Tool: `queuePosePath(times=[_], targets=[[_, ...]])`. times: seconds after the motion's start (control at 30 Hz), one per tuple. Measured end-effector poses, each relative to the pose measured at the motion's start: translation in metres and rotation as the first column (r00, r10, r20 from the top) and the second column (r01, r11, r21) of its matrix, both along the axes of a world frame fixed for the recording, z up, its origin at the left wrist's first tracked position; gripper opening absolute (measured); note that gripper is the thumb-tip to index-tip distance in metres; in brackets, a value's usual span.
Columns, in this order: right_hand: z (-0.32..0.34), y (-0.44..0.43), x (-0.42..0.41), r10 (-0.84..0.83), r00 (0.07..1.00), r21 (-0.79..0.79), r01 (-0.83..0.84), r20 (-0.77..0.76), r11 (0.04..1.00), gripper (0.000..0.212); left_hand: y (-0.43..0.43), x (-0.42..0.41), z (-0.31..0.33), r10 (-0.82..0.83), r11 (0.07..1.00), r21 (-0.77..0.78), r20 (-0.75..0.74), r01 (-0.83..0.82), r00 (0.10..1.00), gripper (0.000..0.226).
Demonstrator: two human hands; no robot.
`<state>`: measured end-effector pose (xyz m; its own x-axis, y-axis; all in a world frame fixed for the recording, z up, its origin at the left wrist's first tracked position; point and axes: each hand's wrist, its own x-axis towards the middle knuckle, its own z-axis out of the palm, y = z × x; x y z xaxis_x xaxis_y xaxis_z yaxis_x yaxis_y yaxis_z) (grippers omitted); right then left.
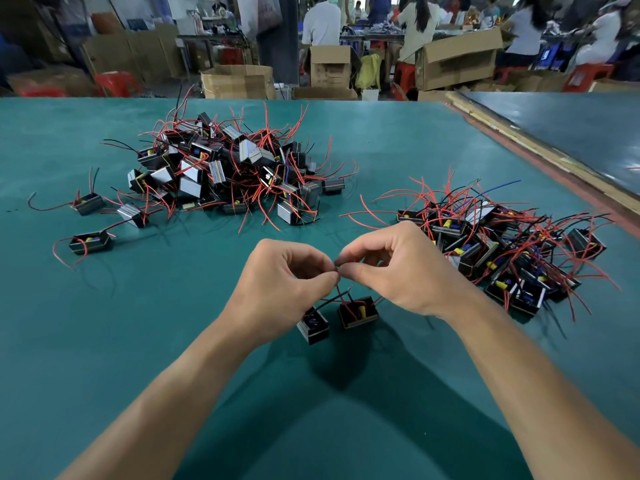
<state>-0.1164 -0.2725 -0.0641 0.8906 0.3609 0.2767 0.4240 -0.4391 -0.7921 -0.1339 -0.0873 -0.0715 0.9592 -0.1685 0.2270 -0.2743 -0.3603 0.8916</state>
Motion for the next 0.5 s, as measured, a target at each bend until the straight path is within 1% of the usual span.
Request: queuePosePath(times=[0.13,0.23,0.33,0.4,0.43,0.5], targets=[[0.0018,0.0014,-0.0002,0.056,0.989,0.009,-0.055,-0.136,0.998,0.02,-0.0002,-0.0028,-0.0001,0.0,0.996,0.093,0.103,-0.01,0.995,0.016],[0.0024,0.0018,-0.0016,0.074,0.975,-0.081,-0.093,-0.209,0.992,0.027,-0.0002,-0.0036,-0.0007,-0.02,0.991,0.137,0.179,-0.005,0.984,0.018],[0.0035,0.0,-0.0039,0.073,0.941,-0.166,-0.134,-0.329,0.977,0.031,-0.0013,-0.0055,0.0008,-0.077,0.967,0.253,0.317,-0.006,0.945,0.014],[0.0059,-0.0011,-0.0048,0.083,0.888,-0.134,-0.16,-0.452,0.978,0.033,-0.0032,-0.0066,0.0018,-0.136,0.941,0.337,0.38,0.0,0.915,0.012],[0.0073,-0.0015,-0.0044,0.089,0.854,-0.1,-0.162,-0.513,0.982,0.033,-0.004,-0.0067,0.0018,-0.157,0.933,0.36,0.399,0.003,0.904,0.01],[0.009,-0.0013,-0.004,0.094,0.804,-0.06,-0.159,-0.588,0.985,0.031,-0.0042,-0.0069,0.0016,-0.175,0.925,0.379,0.412,0.006,0.894,0.009]])
